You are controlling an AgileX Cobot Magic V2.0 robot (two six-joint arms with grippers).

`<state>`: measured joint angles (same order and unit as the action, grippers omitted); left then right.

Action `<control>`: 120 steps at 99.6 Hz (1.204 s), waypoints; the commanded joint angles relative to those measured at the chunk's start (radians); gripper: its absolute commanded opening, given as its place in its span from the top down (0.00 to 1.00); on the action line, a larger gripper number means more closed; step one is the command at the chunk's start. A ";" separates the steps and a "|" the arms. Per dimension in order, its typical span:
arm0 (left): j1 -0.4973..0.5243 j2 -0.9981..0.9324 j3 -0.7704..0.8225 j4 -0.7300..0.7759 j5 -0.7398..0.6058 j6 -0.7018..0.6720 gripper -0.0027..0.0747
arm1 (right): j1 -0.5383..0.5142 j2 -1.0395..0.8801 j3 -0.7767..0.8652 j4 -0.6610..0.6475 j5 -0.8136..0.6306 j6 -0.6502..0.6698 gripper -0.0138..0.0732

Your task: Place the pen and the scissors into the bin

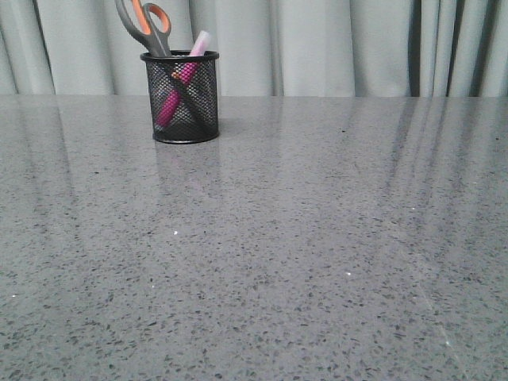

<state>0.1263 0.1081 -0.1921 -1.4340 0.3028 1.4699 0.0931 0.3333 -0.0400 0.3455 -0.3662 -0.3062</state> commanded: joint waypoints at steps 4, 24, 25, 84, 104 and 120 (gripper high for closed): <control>-0.006 0.011 -0.028 -0.033 -0.011 -0.003 0.99 | -0.009 0.005 -0.025 -0.007 -0.071 -0.005 0.92; -0.006 0.011 -0.028 -0.033 -0.011 -0.003 0.99 | -0.009 0.005 -0.025 -0.007 -0.071 -0.005 0.92; -0.006 0.011 -0.028 -0.033 -0.011 -0.003 0.99 | -0.009 0.005 -0.025 -0.007 -0.071 -0.005 0.92; -0.026 -0.046 0.069 1.293 -0.129 -1.423 0.99 | -0.009 0.005 -0.025 -0.007 -0.071 -0.005 0.92; -0.085 -0.137 0.168 1.361 -0.162 -1.423 0.99 | -0.009 0.005 -0.025 -0.007 -0.071 -0.005 0.92; -0.087 -0.137 0.218 1.355 -0.195 -1.426 0.99 | -0.009 0.007 -0.025 -0.007 -0.071 -0.005 0.92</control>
<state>0.0495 -0.0024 0.0018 -0.0743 0.1886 0.0560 0.0931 0.3333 -0.0400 0.3455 -0.3644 -0.3062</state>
